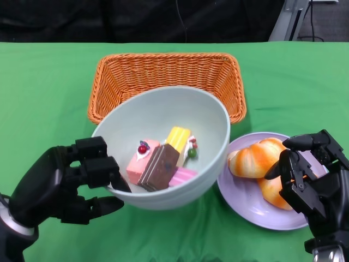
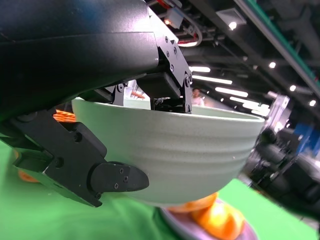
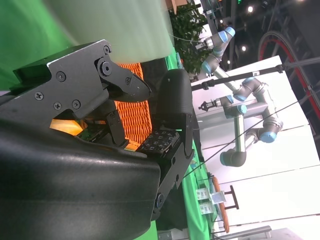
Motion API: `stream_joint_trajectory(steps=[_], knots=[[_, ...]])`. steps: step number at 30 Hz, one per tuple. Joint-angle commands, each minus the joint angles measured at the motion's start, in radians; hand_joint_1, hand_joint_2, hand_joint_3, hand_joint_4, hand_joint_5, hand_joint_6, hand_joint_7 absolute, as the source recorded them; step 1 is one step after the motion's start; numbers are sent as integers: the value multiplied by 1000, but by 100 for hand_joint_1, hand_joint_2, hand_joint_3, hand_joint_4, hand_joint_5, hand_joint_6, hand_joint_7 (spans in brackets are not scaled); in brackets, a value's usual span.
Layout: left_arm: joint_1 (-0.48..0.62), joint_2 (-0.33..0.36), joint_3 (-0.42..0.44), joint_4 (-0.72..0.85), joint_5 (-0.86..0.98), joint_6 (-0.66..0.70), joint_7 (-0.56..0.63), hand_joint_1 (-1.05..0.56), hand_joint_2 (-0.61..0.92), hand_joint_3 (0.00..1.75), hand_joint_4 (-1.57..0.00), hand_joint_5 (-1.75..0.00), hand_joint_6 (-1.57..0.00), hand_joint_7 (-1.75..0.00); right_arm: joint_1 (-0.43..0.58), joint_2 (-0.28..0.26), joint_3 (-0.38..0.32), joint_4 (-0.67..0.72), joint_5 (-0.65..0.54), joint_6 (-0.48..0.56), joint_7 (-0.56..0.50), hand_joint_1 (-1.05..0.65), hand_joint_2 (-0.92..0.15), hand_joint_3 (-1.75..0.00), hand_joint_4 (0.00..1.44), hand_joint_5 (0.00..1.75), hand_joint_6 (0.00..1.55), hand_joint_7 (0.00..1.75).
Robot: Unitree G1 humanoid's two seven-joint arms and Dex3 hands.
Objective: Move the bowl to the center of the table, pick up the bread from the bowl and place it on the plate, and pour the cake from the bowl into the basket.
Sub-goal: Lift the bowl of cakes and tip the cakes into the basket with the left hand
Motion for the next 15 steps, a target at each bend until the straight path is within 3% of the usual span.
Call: stream_joint_trajectory(steps=[1,6,15], knots=[[-5,-13,16,-19,-152,-14,-112,0,67,89,-73,-174,-75,-141,-5,-2,-12,16,9,-1,3,-3,-68,-91,65,169,64,125],[-16,-51,34,-14,-298,4,-276,5,59,105,-73,-175,-72,-148,-12,2,-14,42,13,-24,16,-4,-68,-92,65,169,64,126],[-61,-139,110,1,-415,97,-484,6,57,108,-71,-175,-72,-147,-26,-6,-17,105,-18,-72,27,-4,-66,-92,68,169,65,128]])
